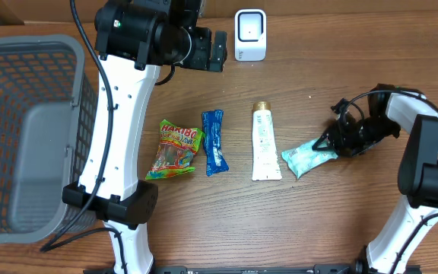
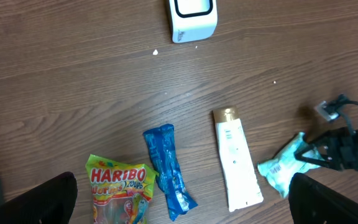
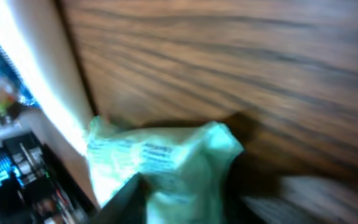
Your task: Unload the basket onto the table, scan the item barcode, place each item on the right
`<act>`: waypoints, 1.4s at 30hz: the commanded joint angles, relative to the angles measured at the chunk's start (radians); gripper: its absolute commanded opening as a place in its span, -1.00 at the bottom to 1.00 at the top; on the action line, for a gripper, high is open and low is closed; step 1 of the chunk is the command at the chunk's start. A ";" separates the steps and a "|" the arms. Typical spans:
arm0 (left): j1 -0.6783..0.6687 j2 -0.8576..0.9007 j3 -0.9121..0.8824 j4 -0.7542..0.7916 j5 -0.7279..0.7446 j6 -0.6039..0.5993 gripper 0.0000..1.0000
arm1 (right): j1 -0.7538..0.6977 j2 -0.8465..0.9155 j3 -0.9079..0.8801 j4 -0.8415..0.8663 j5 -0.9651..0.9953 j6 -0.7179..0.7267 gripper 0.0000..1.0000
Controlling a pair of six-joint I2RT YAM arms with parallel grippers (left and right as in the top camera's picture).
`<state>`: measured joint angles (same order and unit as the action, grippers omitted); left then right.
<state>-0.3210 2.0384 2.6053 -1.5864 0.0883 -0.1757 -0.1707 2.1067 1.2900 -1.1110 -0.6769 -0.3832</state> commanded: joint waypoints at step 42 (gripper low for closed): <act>-0.002 0.013 0.000 0.003 -0.012 0.019 0.99 | -0.005 -0.407 0.414 -0.245 -0.327 0.127 -0.92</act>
<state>-0.3210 2.0384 2.6053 -1.5864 0.0883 -0.1757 -0.1928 1.7065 1.6871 -1.3617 -0.9783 -0.2619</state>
